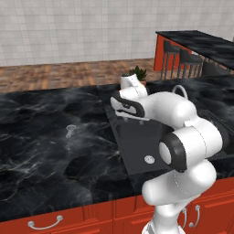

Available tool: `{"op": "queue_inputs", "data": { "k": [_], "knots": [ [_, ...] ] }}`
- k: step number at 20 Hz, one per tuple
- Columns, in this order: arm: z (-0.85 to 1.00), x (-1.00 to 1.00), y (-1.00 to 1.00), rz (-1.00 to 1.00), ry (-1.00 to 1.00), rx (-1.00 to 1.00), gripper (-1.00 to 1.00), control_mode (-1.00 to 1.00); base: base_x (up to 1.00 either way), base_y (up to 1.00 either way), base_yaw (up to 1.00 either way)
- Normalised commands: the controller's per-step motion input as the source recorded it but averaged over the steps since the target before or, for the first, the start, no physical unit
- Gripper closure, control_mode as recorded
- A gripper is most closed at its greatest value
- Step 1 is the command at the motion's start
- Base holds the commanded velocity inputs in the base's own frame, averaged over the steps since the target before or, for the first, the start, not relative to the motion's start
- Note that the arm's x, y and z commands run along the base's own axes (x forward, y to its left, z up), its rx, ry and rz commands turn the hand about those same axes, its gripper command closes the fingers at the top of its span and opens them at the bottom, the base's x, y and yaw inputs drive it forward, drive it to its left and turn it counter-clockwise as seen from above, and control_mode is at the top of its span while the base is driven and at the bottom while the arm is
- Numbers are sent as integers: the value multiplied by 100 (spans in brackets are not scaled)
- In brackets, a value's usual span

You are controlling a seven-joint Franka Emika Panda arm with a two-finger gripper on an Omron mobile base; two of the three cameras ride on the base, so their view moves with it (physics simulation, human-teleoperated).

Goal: Move any existing items from the left basin to the right basin for drying. Then move the measuring cup from the counter to the left basin of the sink for washing.

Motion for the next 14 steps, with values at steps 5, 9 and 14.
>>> {"op": "queue_inputs", "data": {
  "k": [5, 9, 14],
  "knots": [
    [0, 3, 59, 9, -9, -5, -100, -100, 0, 0, 0],
    [0, 8, 57, 14, -12, -3, -100, -100, 0, 0, 0],
    [0, 13, 56, 13, -9, 0, -100, -100, 0, 0, 0]
  ]
}}
